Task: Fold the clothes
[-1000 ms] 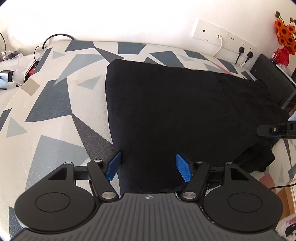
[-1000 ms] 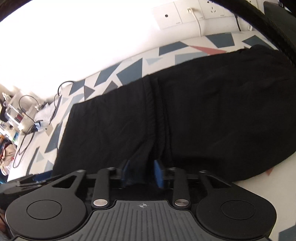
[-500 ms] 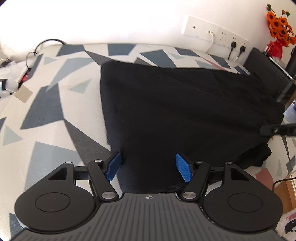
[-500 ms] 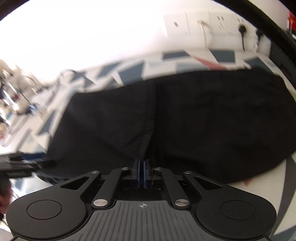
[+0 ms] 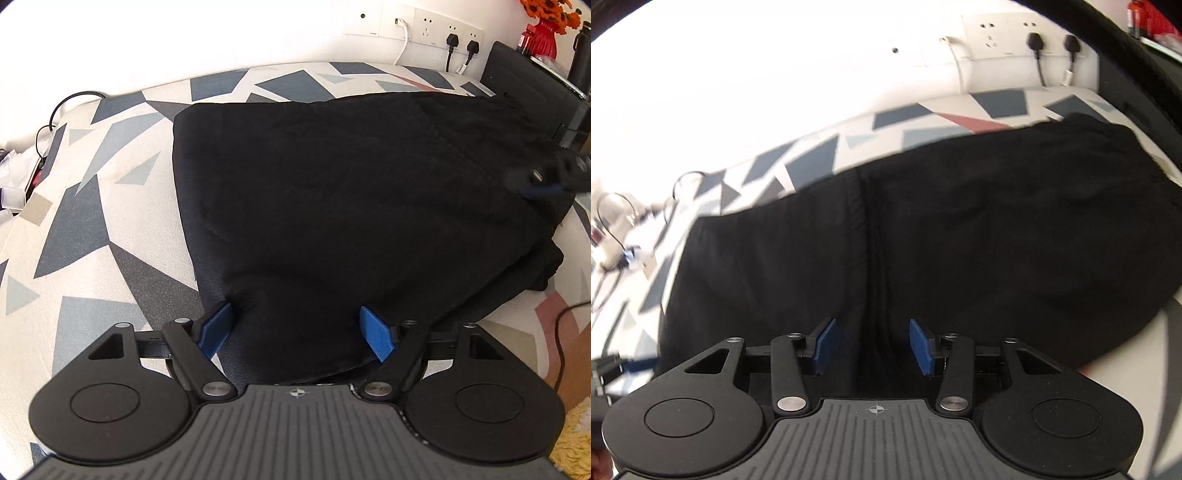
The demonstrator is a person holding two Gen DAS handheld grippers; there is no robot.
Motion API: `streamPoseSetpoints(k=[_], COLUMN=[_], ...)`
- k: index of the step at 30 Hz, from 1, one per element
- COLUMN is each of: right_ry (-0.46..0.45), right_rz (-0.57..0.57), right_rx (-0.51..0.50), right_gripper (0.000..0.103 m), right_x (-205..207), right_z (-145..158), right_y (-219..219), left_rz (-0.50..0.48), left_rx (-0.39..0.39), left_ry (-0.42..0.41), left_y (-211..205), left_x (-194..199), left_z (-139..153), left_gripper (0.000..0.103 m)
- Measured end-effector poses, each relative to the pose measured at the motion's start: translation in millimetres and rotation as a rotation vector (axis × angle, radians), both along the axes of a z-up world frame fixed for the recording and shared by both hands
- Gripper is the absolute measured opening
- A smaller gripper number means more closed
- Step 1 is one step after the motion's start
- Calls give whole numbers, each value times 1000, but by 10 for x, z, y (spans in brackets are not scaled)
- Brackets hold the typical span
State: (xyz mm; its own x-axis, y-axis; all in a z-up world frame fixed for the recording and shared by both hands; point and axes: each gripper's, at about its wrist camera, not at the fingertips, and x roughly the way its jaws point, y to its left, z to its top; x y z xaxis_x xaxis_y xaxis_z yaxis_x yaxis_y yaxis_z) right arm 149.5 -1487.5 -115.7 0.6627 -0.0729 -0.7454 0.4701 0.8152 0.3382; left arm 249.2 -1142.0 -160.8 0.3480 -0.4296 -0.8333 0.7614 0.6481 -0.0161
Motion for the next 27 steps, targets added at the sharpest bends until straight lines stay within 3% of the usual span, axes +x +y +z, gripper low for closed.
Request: streamPoseSetpoints(k=[10, 12, 13, 14, 18, 19, 20, 21, 23, 27], right_ry=[-32, -16, -14, -23, -42, -44, -37, -37, -86, -163], right_rz=[23, 39, 49, 45, 1, 4, 9, 2, -40, -195], right_rx=[-29, -52, -61, -87, -85, -83, -87, -76, -48, -30], right_gripper=[44, 35, 22, 16, 14, 18, 31, 36, 55, 66], right_x=[1123, 1290, 1338, 1350, 1337, 1329, 1316, 1281, 1086, 534], right_z=[-230, -309, -335, -328, -331, -338, -330, -305, -218, -75], right_y=[-488, -503, -507, -503, -587, -590, -579, -580, -617, -784], left_rz=[44, 54, 57, 58, 58, 60, 64, 67, 71, 80], left_rx=[20, 27, 30, 32, 42, 46, 47, 47, 42, 9], left_ry=[2, -2, -3, -3, -1, 1, 6, 12, 14, -40], left_y=[-76, -92, -100, -110, -148, -161, -171, -181, -197, -269], left_x=[-19, -29, -32, -32, -36, -33, -19, -5, 19, 42], left_z=[-7, -6, -4, 0, 5, 5, 8, 12, 43, 141], left_gripper=[82, 83, 83, 83, 86, 87, 87, 88, 87, 87])
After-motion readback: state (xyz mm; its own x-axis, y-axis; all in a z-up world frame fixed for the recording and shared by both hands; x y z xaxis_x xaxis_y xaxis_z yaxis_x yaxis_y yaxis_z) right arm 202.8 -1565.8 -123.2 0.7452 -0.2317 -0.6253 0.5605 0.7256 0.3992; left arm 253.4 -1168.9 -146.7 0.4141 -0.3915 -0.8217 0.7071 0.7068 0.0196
